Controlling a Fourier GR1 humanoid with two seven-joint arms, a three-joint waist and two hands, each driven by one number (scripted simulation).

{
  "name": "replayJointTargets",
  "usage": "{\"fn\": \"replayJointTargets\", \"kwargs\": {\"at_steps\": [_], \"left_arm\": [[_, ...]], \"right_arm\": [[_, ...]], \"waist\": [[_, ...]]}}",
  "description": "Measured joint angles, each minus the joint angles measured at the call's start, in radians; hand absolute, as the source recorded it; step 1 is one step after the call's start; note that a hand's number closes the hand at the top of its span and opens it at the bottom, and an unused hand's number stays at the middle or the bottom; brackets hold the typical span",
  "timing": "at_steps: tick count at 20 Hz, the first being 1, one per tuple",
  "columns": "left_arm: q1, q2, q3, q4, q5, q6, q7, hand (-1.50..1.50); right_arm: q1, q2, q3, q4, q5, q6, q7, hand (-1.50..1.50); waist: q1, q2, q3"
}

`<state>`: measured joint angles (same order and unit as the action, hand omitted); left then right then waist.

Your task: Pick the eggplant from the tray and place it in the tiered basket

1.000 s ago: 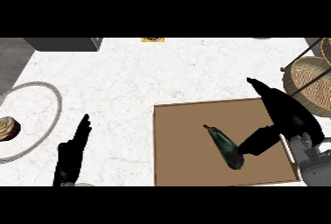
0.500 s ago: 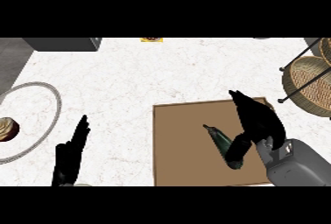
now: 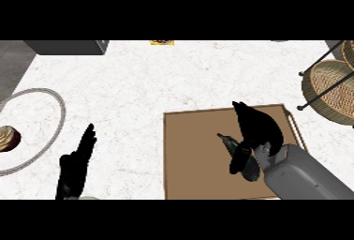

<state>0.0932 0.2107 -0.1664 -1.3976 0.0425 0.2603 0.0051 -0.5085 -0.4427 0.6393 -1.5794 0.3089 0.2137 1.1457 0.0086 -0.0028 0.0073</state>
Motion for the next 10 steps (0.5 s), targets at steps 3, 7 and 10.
{"fn": "replayJointTargets", "kwargs": {"at_steps": [3, 7, 10], "left_arm": [[0.003, 0.001, 0.002, -0.005, 0.006, -0.004, 0.005, 0.00], [0.005, 0.003, 0.000, -0.010, 0.009, -0.008, 0.009, 0.00], [0.000, -0.002, -0.009, -0.008, -0.005, 0.007, 0.013, 0.00]], "right_arm": [[-0.004, 0.031, 0.012, 0.035, 0.013, 0.004, 0.004, -1.50], [-0.016, 0.045, 0.025, 0.092, -0.007, 0.032, 0.010, -1.50], [-0.016, 0.050, 0.026, 0.127, -0.023, 0.051, 0.009, -1.50]], "waist": [[0.000, 0.000, -0.002], [0.000, 0.000, -0.003], [-0.003, 0.000, -0.001]]}}
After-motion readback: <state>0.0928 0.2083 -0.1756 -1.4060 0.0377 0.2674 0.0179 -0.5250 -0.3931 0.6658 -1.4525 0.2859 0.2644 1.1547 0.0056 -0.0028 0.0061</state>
